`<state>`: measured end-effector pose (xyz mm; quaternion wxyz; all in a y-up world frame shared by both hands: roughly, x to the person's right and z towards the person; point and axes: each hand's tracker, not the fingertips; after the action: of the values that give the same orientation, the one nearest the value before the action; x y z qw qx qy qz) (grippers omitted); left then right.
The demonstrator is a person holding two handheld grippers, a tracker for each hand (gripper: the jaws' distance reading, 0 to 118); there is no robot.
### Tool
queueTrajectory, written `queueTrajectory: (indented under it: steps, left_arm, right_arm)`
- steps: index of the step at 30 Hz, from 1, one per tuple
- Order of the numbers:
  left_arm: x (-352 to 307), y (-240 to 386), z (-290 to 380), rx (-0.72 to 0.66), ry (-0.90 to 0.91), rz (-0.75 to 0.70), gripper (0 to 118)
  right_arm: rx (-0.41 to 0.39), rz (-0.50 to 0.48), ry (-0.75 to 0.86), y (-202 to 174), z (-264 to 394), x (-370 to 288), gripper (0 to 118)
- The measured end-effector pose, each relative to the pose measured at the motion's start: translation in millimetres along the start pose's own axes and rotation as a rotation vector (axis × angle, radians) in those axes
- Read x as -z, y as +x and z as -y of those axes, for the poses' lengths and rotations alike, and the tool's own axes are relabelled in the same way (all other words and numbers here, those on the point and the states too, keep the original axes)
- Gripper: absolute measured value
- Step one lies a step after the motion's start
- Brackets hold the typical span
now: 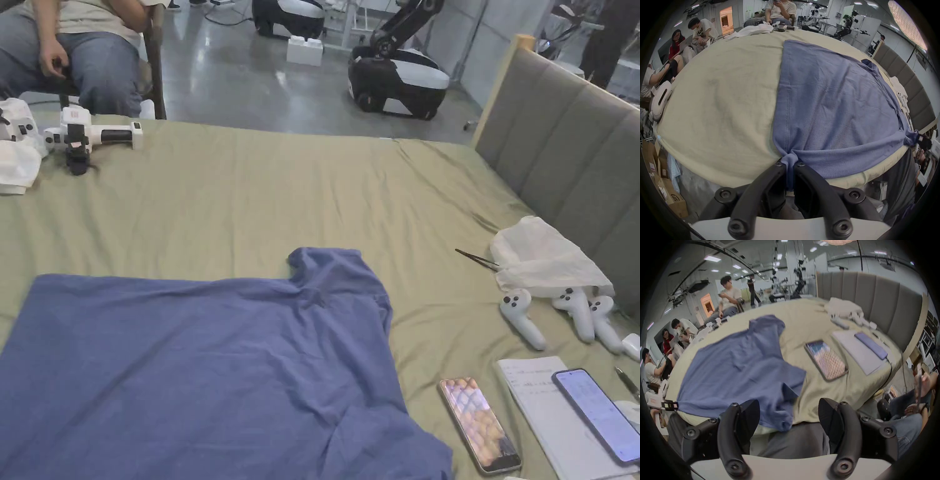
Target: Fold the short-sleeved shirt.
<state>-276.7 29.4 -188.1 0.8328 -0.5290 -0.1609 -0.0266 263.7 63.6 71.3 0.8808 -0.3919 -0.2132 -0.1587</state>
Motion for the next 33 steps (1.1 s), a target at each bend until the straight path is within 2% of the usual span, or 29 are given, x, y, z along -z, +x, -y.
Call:
queueTrajectory:
  steps: [2, 3, 4, 5, 7, 9, 10, 12, 16, 20, 23, 26, 29, 31, 32, 33]
  left_arm:
    - [-1, -2, 2, 0.000, 0.010, -0.011, 4]
    - [-1, -2, 2, -0.004, 0.012, -0.010, 4]
    - [-1, -2, 2, -0.007, 0.012, -0.009, 4]
    - [-2, -3, 2, -0.008, 0.010, -0.009, 4]
    - [-9, 8, 5, -0.009, 0.014, -0.010, 4]
    - [-14, 12, 7, -0.003, 0.028, -0.014, 4]
    - [-17, 14, 8, 0.003, 0.034, -0.015, 4]
    - [-25, 14, 10, 0.010, 0.047, -0.011, 3]
    - [-57, 18, 4, -0.005, 0.228, 0.014, 2]
    - [-66, 16, -45, -0.017, 0.324, 0.048, 2]
    - [-37, 0, -95, -0.059, 0.344, 0.093, 2]
    - [-2, 1, -142, -0.090, 0.306, 0.098, 2]
    - [31, 2, -175, -0.100, 0.258, 0.059, 2]
    - [46, 8, -189, -0.082, 0.249, 0.038, 2]
    - [52, 9, -193, -0.083, 0.239, 0.027, 5]
    - [57, 11, -196, -0.090, 0.228, 0.026, 17]
  right_arm:
    - [0.019, 0.004, -0.063, 4, 0, 19, 75]
    - [0.026, -0.025, -0.076, 6, 1, 27, 70]
    - [0.034, -0.037, -0.109, 7, 1, 32, 61]
    - [0.029, -0.053, -0.125, 7, 0, 35, 45]
    - [0.017, -0.065, -0.121, 7, -1, 34, 32]
    - [0.013, -0.068, -0.112, 8, -3, 30, 6]
    - [0.017, -0.068, -0.099, 9, -4, 27, 4]
    - [0.044, -0.109, -0.067, 9, -7, 19, 3]
    - [-0.035, -0.097, 0.040, -4, -30, -6, 4]
    - [-0.042, -0.113, 0.095, -17, -83, 9, 4]
    - [-0.056, -0.096, 0.112, -29, -128, 43, 3]
    - [-0.035, -0.093, 0.085, -37, -170, 89, 4]
    - [0.006, -0.087, 0.015, -47, -196, 130, 4]
    - [0.004, -0.073, -0.011, -51, -203, 150, 4]
    - [0.001, -0.066, -0.022, -52, -204, 155, 5]
    - [-0.001, -0.062, -0.032, -53, -203, 160, 14]
